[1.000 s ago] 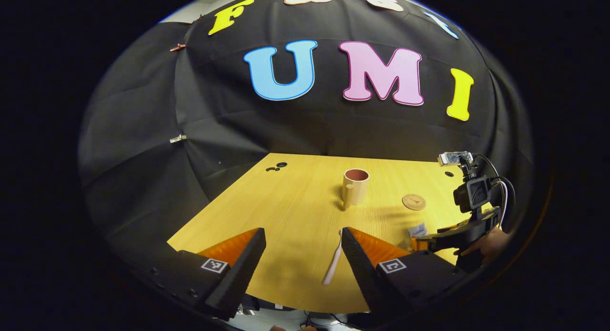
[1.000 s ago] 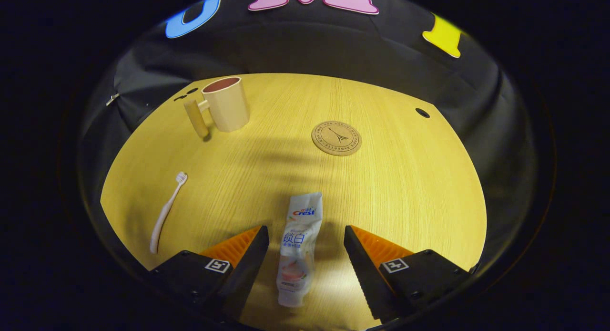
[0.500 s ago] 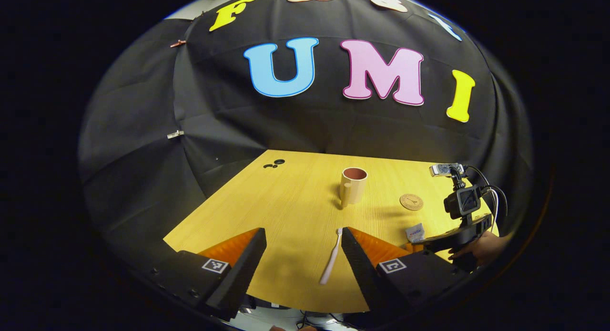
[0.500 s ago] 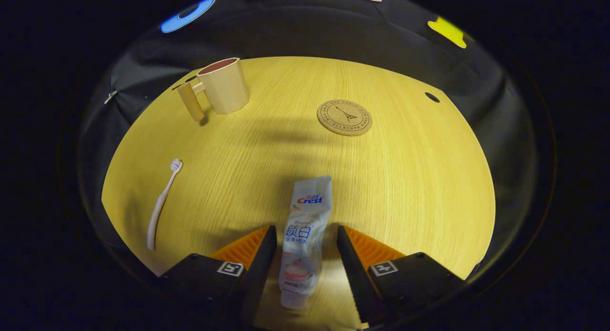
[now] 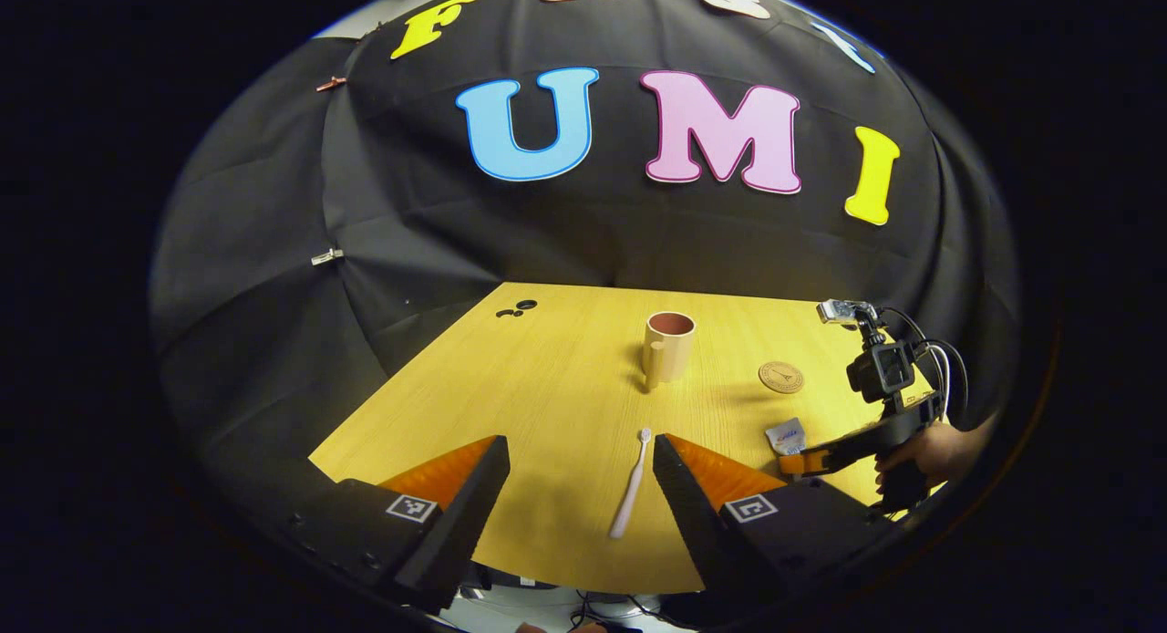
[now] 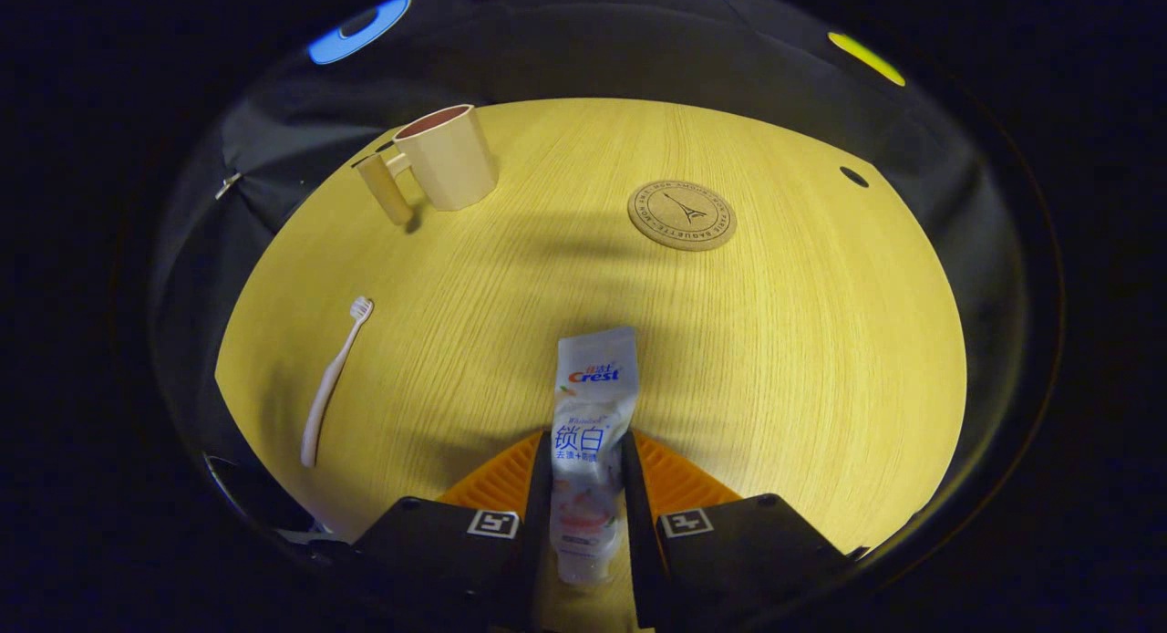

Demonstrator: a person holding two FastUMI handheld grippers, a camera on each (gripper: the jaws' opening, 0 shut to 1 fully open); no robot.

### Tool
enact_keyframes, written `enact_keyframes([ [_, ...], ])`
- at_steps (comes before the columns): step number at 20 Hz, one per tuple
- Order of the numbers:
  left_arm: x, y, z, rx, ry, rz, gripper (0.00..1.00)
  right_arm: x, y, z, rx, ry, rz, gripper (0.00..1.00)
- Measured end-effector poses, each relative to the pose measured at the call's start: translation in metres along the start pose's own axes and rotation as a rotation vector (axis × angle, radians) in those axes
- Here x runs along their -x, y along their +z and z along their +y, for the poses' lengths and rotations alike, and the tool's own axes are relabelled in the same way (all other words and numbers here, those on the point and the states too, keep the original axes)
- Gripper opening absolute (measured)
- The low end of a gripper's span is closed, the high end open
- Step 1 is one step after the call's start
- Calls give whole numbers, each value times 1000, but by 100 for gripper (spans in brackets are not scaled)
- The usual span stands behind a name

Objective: Put the toothbrush and toothpaste on the desktop into the cup, then pick up the cup and place it on the coaster on the desktop.

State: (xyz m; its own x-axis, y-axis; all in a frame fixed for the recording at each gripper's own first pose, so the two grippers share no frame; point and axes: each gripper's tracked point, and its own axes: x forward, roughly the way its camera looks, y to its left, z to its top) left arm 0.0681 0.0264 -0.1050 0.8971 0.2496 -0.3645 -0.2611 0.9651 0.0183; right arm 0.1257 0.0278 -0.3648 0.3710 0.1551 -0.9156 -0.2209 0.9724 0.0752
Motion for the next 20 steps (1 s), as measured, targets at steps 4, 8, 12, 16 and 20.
enact_keyframes([
  [4,-1,-3,0,5,4,4,99,6,6,-6,-19,12,-31,28],
  [8,-1,-9,-1,12,6,20,99,8,6,-7,-29,28,-39,28],
  [12,-4,-11,-4,18,3,29,99,16,12,-14,-49,20,-64,28],
  [16,-10,-15,-3,15,0,38,99,30,28,-19,-71,28,-110,28],
  [20,-22,-19,-2,44,-14,59,99,48,51,-18,-64,42,-172,28],
])
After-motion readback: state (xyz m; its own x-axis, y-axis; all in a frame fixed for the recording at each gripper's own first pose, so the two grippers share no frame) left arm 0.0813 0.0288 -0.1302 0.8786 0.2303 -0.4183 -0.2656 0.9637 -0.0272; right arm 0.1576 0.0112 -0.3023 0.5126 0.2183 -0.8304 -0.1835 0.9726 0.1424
